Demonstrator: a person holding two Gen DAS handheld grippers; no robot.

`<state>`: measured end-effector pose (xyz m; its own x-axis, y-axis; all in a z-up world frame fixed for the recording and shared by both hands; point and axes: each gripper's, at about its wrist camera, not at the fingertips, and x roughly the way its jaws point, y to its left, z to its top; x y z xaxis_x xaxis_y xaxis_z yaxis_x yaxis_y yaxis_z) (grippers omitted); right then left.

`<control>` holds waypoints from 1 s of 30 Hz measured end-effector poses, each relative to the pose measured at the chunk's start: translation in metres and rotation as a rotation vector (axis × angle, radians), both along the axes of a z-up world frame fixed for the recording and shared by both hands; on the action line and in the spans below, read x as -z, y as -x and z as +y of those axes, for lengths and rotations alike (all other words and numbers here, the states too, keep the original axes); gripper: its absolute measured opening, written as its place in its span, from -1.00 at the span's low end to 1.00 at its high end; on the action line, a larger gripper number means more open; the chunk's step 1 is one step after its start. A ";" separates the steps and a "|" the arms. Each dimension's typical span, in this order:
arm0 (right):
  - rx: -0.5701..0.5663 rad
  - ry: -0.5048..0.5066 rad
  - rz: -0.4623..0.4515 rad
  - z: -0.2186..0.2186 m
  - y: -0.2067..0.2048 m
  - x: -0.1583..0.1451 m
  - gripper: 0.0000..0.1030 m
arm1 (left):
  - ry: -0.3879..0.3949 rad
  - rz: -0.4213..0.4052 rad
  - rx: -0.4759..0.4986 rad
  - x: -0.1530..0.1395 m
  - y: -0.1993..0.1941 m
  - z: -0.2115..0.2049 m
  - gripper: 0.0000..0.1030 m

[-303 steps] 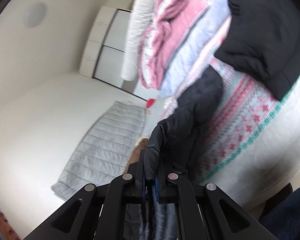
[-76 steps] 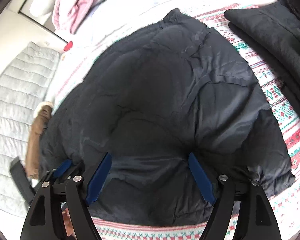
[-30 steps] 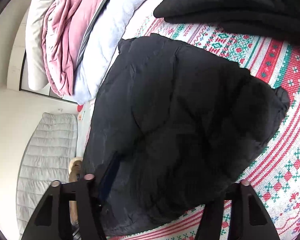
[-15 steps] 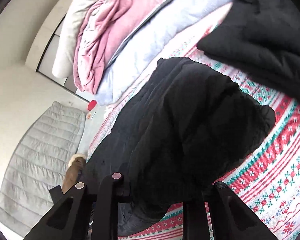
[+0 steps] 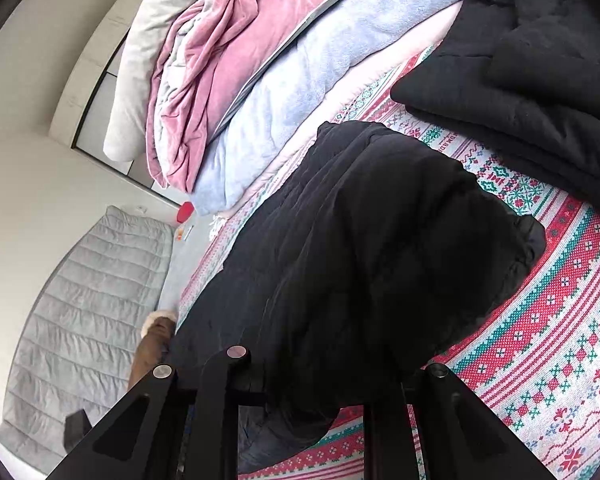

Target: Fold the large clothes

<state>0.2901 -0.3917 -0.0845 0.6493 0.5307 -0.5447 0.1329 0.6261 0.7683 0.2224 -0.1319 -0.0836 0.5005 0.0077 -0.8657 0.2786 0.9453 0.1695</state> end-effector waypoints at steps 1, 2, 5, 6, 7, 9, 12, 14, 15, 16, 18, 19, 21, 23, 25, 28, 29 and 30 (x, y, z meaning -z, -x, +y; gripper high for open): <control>0.001 -0.002 0.002 0.000 0.000 0.000 -0.64 | -0.024 0.005 0.005 0.006 -0.001 -0.002 0.21; 0.001 -0.002 0.005 0.000 0.001 0.001 -0.64 | -0.042 0.010 0.006 0.011 -0.002 -0.004 0.21; -0.002 0.005 0.008 0.002 0.001 0.001 -0.64 | -0.065 0.009 0.010 0.020 -0.004 -0.007 0.21; -0.003 0.009 0.008 0.003 0.001 0.000 -0.64 | -0.073 0.007 0.019 0.021 -0.005 -0.008 0.21; -0.005 0.011 0.008 0.004 0.001 0.000 -0.64 | -0.075 0.009 0.024 0.021 -0.005 -0.008 0.21; -0.005 0.015 0.009 0.003 0.001 0.000 -0.64 | -0.046 0.021 0.030 0.016 -0.008 -0.004 0.21; 0.001 -0.001 0.013 0.001 0.001 0.000 -0.64 | 0.036 -0.005 -0.004 -0.005 -0.018 0.014 0.21; 0.004 -0.014 0.018 -0.001 0.000 0.001 -0.64 | 0.049 -0.036 -0.046 -0.017 -0.029 0.025 0.21; 0.004 -0.016 0.020 -0.001 0.000 0.001 -0.64 | 0.055 -0.042 -0.066 -0.021 -0.036 0.029 0.21; 0.006 -0.018 0.021 -0.001 0.000 0.002 -0.64 | 0.066 -0.043 -0.087 -0.025 -0.046 0.033 0.21; 0.008 -0.018 0.021 0.000 0.000 0.001 -0.64 | 0.091 -0.045 -0.124 -0.031 -0.069 0.039 0.21; 0.010 -0.020 0.022 0.000 0.000 0.000 -0.64 | 0.089 -0.048 -0.138 -0.032 -0.078 0.039 0.21; 0.012 -0.025 0.023 -0.001 0.000 0.001 -0.64 | 0.048 -0.068 -0.158 -0.033 -0.096 0.034 0.21; 0.013 -0.028 0.026 -0.001 0.000 0.001 -0.64 | 0.007 -0.076 -0.165 -0.028 -0.111 0.029 0.21; 0.013 -0.032 0.029 -0.002 0.000 0.002 -0.64 | 0.002 -0.055 -0.169 -0.020 -0.130 0.028 0.21; 0.013 -0.040 0.033 -0.002 -0.001 0.002 -0.64 | -0.032 -0.021 -0.189 -0.002 -0.146 0.028 0.21; 0.013 -0.041 0.033 -0.003 -0.001 0.003 -0.64 | -0.045 -0.011 -0.190 0.005 -0.149 0.027 0.21; 0.013 -0.043 0.034 -0.003 -0.001 0.003 -0.64 | -0.049 -0.005 -0.188 0.010 -0.150 0.025 0.21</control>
